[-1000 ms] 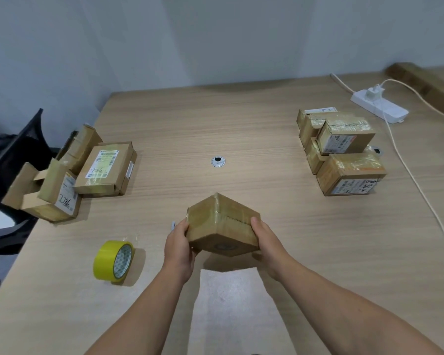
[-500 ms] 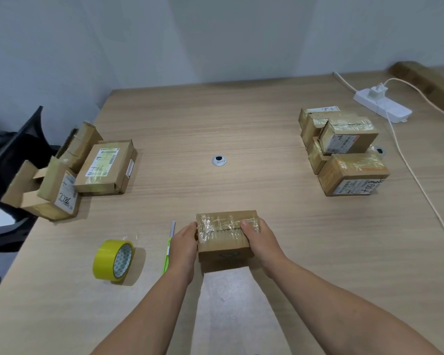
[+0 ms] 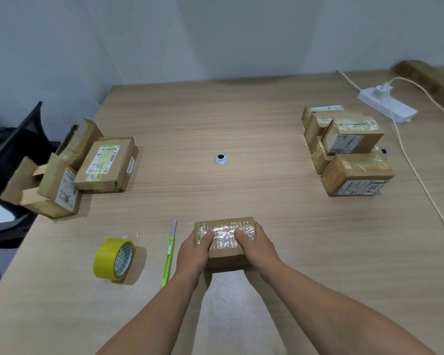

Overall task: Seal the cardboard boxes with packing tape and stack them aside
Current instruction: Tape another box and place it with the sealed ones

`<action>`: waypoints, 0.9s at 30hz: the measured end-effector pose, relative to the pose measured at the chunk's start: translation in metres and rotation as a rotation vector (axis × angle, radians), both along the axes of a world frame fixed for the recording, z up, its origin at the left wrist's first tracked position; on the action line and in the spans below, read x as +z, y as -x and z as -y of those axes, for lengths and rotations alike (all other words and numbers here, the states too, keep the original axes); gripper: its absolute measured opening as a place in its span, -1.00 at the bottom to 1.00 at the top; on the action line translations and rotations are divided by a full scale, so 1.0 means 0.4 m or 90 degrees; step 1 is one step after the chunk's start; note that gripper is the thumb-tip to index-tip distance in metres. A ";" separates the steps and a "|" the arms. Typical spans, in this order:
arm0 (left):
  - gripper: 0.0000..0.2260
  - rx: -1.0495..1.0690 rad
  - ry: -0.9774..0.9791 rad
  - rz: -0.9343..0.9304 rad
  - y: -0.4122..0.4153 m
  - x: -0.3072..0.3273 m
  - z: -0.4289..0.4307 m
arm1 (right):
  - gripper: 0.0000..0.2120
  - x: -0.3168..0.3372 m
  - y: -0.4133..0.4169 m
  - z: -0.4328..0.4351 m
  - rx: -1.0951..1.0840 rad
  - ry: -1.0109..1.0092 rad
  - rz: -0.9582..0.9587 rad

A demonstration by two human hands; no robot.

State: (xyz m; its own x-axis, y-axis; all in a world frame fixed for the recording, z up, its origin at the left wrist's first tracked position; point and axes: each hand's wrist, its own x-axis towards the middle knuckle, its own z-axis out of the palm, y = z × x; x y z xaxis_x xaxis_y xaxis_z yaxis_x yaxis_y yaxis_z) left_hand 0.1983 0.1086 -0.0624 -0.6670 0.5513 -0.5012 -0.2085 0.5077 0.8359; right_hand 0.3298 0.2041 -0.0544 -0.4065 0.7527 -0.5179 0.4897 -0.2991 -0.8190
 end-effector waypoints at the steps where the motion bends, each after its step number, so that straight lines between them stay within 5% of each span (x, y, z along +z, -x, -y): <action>1: -0.89 0.003 -0.003 0.009 0.001 -0.001 0.000 | -0.33 -0.001 0.001 -0.001 -0.001 0.006 0.003; 21: -0.73 0.036 0.004 0.079 -0.014 0.002 0.000 | -0.39 -0.009 -0.011 0.004 -0.029 0.036 -0.011; 27: -0.28 0.026 -0.005 0.057 -0.048 -0.015 -0.003 | -0.42 -0.006 -0.059 0.003 -0.058 0.041 0.011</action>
